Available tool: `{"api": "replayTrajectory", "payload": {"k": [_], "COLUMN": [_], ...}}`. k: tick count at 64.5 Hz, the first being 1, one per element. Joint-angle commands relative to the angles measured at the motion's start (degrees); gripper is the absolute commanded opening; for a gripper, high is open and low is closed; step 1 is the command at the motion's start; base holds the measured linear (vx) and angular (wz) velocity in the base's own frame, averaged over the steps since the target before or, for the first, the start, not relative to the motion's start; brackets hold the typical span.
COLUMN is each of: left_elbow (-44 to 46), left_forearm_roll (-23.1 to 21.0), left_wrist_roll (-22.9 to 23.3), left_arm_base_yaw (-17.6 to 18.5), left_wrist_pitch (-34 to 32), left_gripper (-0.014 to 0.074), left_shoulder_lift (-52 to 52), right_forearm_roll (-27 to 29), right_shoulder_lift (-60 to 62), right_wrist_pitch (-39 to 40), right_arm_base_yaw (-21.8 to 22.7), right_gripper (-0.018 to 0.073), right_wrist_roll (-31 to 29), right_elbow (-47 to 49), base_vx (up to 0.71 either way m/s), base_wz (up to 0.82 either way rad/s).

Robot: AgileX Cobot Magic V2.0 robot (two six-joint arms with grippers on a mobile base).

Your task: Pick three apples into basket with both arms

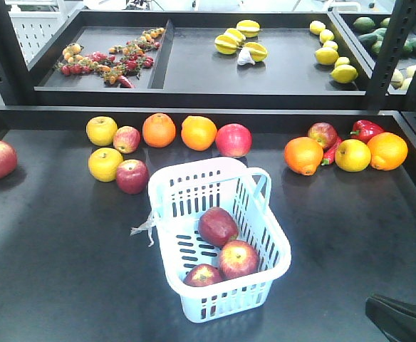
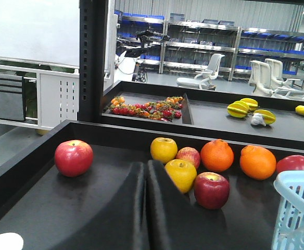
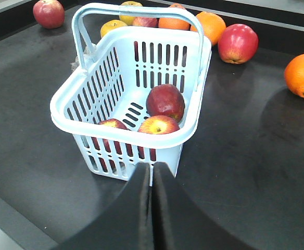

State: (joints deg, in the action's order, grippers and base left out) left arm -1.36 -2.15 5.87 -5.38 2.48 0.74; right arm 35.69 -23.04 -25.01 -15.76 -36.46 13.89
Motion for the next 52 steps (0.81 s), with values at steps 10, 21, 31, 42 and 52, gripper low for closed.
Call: {"api": "replayTrajectory", "payload": {"k": [10,21,31,42,52], "left_elbow": [-1.35,-1.35,-1.35,-1.35,-1.35], "left_forearm_roll": [-0.36,-0.36,-0.36,-0.36,-0.36], "left_wrist_roll": [0.35,0.35,0.35,0.35,0.35], "left_arm_base_yaw": [0.35,0.35,0.35,0.35,0.35], "left_wrist_pitch": [-4.32,-4.32,-4.32,-4.32,-4.32], "left_gripper": [-0.0006,-0.0006,-0.0006,-0.0006,-0.0006], "left_shoulder_lift": [0.87,0.87,0.87,0.87,0.87], "right_forearm_roll": [0.73,0.73,0.73,0.73,-1.21], "right_shoulder_lift": [-0.32,-0.32,-0.32,-0.32,-0.08], "right_wrist_pitch": [3.09,3.09,3.09,3.09,3.09], "right_arm_base_yaw": [0.37,0.37,0.37,0.37,0.37], "right_gripper": [-0.0004,-0.0004,-0.0004,-0.0004,-0.0004], "right_wrist_roll": [-0.04,-0.04,-0.04,-0.04,-0.40], "right_elbow": [1.56,1.56,1.56,1.56,1.56], "base_vx": [0.00,0.00,0.00,0.00,0.00], "base_wz": [0.00,0.00,0.00,0.00,0.00]}}
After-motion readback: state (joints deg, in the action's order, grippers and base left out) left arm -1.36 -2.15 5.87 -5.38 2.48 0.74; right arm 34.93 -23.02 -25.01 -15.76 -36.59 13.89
